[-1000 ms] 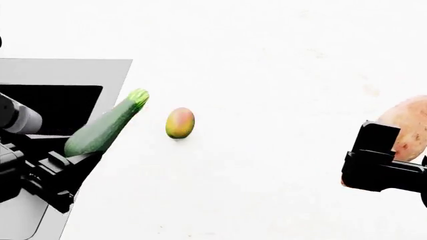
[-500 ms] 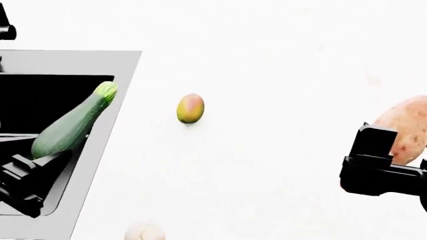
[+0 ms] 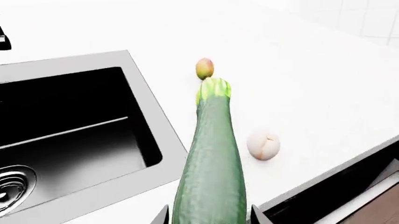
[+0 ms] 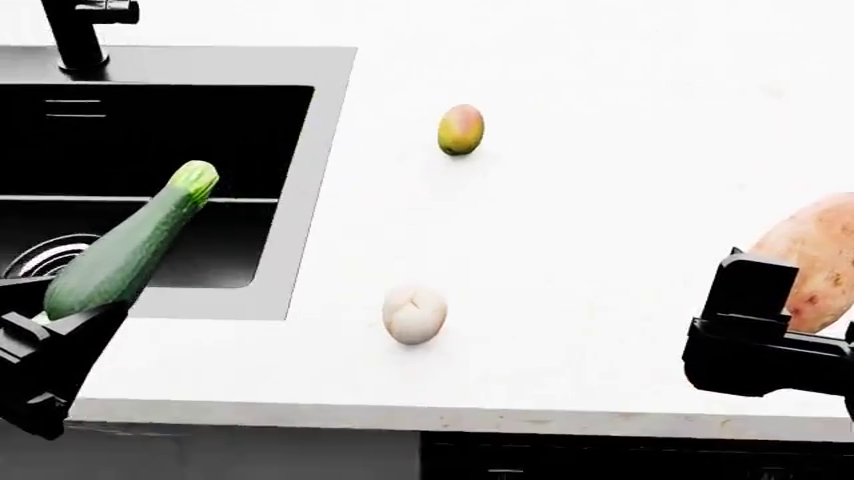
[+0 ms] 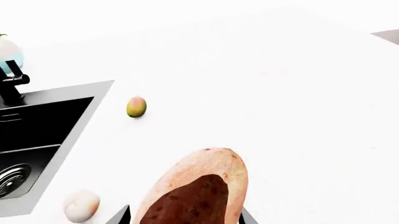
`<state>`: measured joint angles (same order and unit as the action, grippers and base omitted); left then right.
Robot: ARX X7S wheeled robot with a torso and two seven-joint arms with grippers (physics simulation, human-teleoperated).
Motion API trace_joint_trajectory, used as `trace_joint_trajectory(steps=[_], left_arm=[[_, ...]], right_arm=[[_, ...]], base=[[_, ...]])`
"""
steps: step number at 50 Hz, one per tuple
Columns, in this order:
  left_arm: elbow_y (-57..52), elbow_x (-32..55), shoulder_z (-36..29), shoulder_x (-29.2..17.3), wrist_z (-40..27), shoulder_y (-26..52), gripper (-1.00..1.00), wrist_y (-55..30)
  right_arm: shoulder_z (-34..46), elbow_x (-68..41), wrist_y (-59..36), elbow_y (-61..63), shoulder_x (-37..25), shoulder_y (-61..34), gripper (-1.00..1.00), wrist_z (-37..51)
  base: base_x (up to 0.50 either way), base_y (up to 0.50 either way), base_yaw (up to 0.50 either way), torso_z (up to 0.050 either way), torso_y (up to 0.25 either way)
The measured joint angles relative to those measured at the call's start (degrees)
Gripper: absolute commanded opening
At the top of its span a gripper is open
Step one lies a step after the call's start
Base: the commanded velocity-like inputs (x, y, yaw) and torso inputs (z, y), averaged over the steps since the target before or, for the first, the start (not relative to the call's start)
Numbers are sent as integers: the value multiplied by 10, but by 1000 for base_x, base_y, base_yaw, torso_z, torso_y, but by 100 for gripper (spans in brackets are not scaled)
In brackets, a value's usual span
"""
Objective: There is a mixed pile of frozen fruits and vegetables on the counter. Locate all the frozen vegetables and place the items in a bowl on the counter. Take all the frozen fruits and defrost them in a running sink.
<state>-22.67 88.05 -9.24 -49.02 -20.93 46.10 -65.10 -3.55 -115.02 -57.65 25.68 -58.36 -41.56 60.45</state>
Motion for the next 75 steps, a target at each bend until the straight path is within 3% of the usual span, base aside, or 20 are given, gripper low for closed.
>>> trace_joint_trajectory(steps=[75], left_arm=[[-9, 3, 18, -17, 4, -36, -100, 34]], right_arm=[[0, 32, -1, 23, 2, 15, -100, -43]], base=[[-26, 500, 0, 0, 0]])
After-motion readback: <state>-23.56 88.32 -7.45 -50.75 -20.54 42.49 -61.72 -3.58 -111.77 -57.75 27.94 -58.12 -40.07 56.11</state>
